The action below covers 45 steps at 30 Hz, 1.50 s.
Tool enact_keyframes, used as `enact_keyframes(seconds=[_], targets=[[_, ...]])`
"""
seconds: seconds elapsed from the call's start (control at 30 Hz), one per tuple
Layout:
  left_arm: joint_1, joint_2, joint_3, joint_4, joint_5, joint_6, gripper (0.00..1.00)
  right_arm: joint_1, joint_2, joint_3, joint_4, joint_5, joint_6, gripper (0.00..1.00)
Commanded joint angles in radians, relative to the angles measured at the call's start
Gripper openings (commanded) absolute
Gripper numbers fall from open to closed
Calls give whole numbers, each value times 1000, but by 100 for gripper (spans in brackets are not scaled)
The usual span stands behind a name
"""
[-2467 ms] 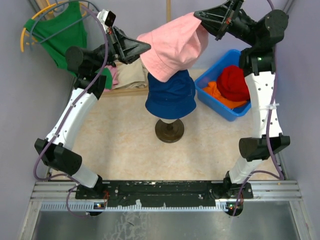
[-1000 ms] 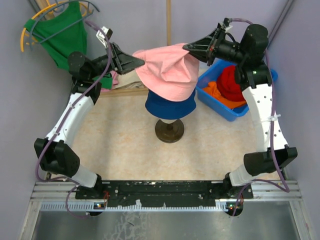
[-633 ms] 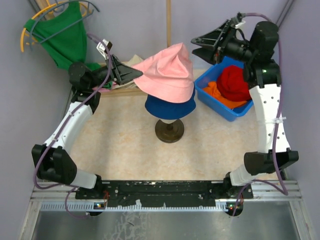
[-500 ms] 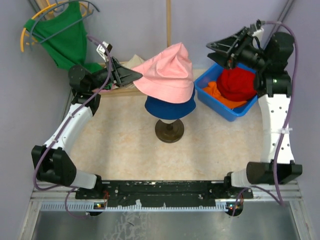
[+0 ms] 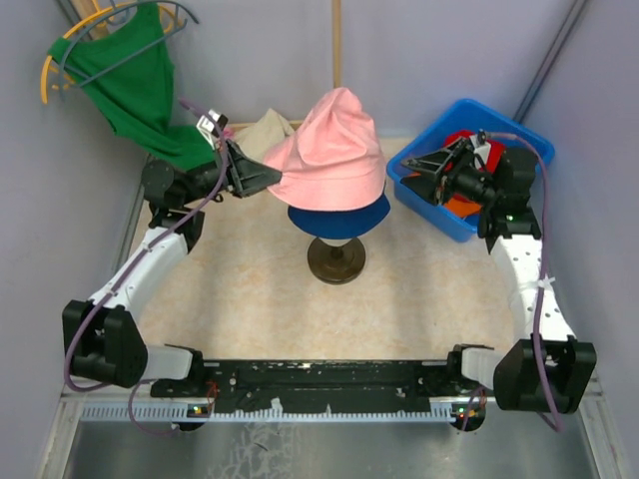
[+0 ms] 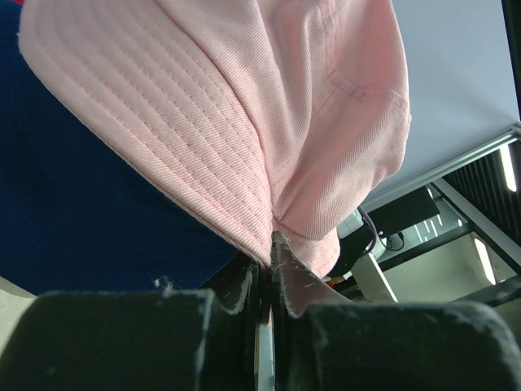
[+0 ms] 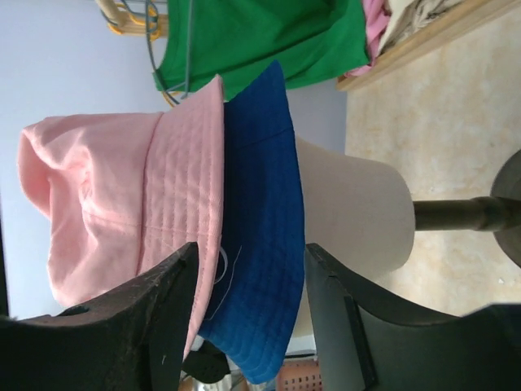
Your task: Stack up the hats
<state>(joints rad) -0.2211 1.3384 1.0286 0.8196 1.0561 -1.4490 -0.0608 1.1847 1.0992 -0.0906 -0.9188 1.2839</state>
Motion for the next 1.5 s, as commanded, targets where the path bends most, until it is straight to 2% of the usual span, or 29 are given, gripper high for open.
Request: enact_keyframes(seconds=[0.0, 0.33, 0.57, 0.73, 1.07, 1.2, 1.37, 1.47], targets=[[-27, -9, -23, 77, 50, -9, 4, 1, -69, -85, 388, -32, 201, 54], [-55, 37, -41, 126, 53, -21, 3, 90, -4, -134, 633, 14, 341, 52], [-57, 75, -52, 199, 52, -56, 3, 143, 60, -121, 686, 31, 365, 55], [-55, 91, -59, 221, 54, -61, 2, 142, 42, -113, 586, 31, 300, 56], [-54, 118, -80, 275, 62, -96, 2, 191, 93, -124, 776, 78, 430, 53], [-54, 134, -70, 304, 61, -120, 2, 197, 103, -139, 874, 86, 503, 45], [-45, 164, -54, 360, 58, -157, 2, 197, 96, -178, 919, 96, 543, 0], [-27, 191, -43, 436, 58, -215, 2, 193, 91, -205, 932, 108, 557, 0]])
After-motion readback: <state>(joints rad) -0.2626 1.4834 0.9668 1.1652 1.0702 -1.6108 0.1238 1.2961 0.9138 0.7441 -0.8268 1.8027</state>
